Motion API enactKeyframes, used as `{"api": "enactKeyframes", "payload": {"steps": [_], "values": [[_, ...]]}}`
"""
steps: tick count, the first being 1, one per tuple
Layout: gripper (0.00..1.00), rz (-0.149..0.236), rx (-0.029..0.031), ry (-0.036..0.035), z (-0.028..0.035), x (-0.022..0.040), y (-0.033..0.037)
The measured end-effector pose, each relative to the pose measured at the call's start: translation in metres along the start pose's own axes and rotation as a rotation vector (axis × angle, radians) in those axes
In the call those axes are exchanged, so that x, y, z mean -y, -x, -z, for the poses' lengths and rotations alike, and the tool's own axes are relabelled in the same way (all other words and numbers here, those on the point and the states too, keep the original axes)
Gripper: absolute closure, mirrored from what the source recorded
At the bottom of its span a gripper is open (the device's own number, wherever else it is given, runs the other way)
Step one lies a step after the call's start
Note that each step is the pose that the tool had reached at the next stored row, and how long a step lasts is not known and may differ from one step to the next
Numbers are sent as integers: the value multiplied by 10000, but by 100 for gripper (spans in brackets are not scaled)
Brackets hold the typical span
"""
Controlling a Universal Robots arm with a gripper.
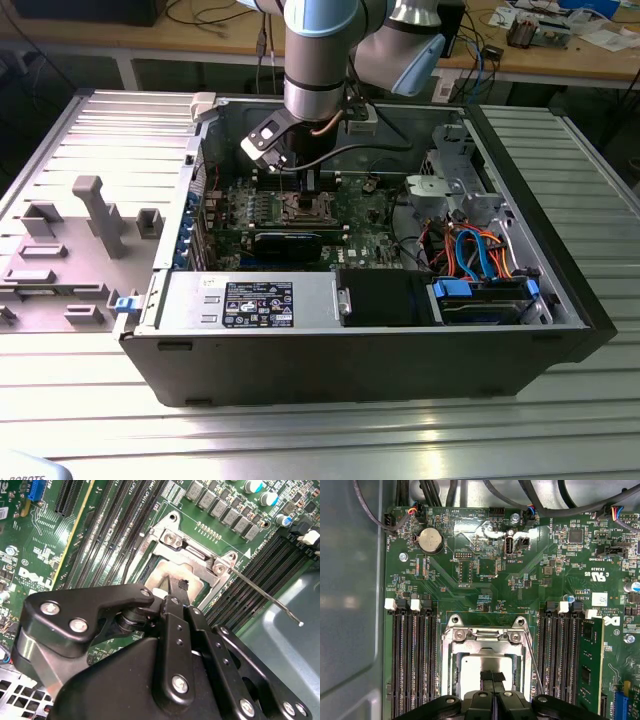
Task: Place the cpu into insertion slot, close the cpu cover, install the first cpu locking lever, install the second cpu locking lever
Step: 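Install the first cpu locking lever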
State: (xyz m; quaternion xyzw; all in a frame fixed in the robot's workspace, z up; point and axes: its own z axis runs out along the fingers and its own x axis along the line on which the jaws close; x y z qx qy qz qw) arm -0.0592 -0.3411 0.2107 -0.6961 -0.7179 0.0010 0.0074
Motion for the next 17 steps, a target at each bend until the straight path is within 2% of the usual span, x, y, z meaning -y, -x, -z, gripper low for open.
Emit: {"api": "enactKeyframes", "payload": {"steps": [3,8,10,13,17], "values": [[89,0,7,0,38,1,0],[89,0,51,-2,122,2,-1],[89,-1,75,-2,207,3,-2],[89,-1,97,-3,286,4,-3],[89,-2,109,-2,336,4,-4]]}}
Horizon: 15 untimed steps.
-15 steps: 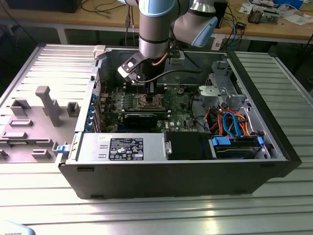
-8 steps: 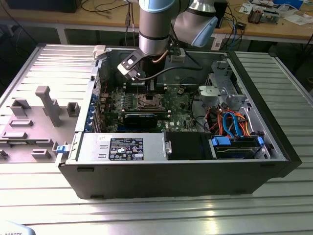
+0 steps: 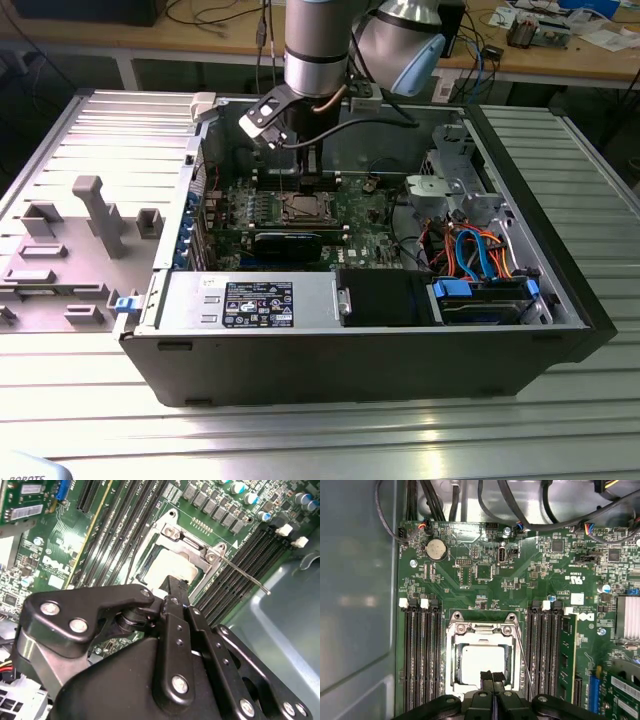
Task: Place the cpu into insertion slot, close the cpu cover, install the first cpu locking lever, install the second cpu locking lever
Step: 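Install the first cpu locking lever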
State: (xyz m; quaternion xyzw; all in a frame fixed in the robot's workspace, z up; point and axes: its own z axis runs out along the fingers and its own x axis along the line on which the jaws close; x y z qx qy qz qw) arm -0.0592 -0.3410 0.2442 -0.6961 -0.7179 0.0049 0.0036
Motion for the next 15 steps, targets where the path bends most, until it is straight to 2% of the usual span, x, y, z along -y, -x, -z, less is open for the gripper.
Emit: {"api": "enactKeyframes", "payload": {"steps": [5,8,15], "values": [[89,11,-2,-2,1,0,0],[89,206,-59,1,0,0,0],[89,2287,-35,-3,1,0,1]]}}
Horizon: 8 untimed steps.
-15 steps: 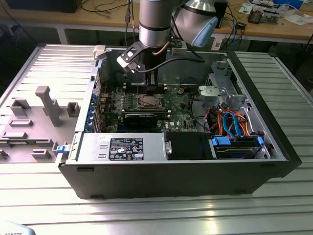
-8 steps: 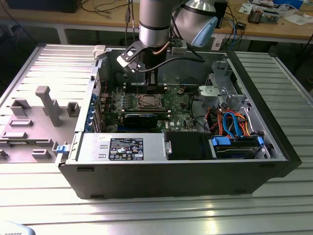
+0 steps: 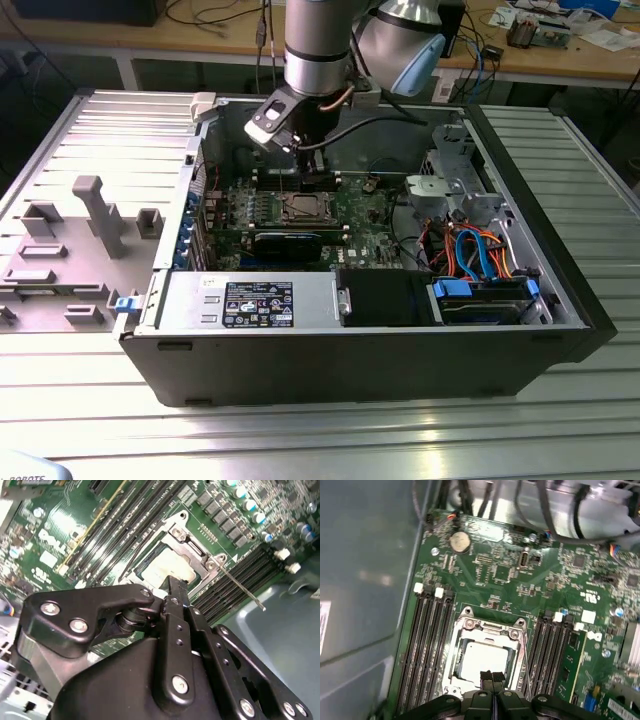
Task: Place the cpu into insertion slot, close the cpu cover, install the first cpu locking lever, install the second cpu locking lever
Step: 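Install the first cpu locking lever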
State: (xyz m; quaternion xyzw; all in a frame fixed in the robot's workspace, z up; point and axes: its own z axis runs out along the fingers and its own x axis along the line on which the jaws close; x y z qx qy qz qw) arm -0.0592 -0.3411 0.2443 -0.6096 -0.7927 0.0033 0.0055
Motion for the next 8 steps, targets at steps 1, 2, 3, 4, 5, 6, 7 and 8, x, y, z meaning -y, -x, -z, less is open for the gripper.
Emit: {"api": "enactKeyframes", "payload": {"steps": [1,2,3,4,5,6,7,8], "values": [[89,332,4,-1,0,0,0],[89,539,6,-2,0,0,0],[89,708,8,-3,0,0,0],[89,905,11,-4,0,0,0],[89,1096,13,-5,0,0,0],[89,1259,15,-6,0,0,0],[89,1475,18,-6,0,0,0],[89,1662,20,-8,0,0,0]]}}
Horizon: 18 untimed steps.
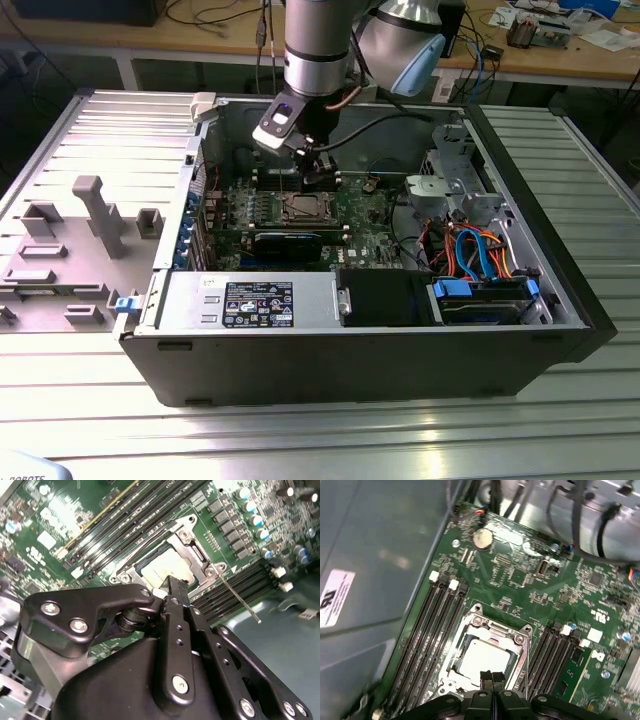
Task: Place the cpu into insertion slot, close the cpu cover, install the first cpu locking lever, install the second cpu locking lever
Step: 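Install the first cpu locking lever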
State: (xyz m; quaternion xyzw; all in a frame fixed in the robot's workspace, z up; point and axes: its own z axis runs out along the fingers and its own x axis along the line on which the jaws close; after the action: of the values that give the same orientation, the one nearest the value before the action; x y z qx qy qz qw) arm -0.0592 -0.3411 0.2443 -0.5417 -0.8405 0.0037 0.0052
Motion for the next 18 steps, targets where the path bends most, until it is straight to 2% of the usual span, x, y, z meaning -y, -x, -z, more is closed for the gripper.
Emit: {"api": "enactKeyframes", "payload": {"steps": [6,18], "values": [[89,859,10,-4,0,0,0],[89,917,10,-4,0,0,0]]}}
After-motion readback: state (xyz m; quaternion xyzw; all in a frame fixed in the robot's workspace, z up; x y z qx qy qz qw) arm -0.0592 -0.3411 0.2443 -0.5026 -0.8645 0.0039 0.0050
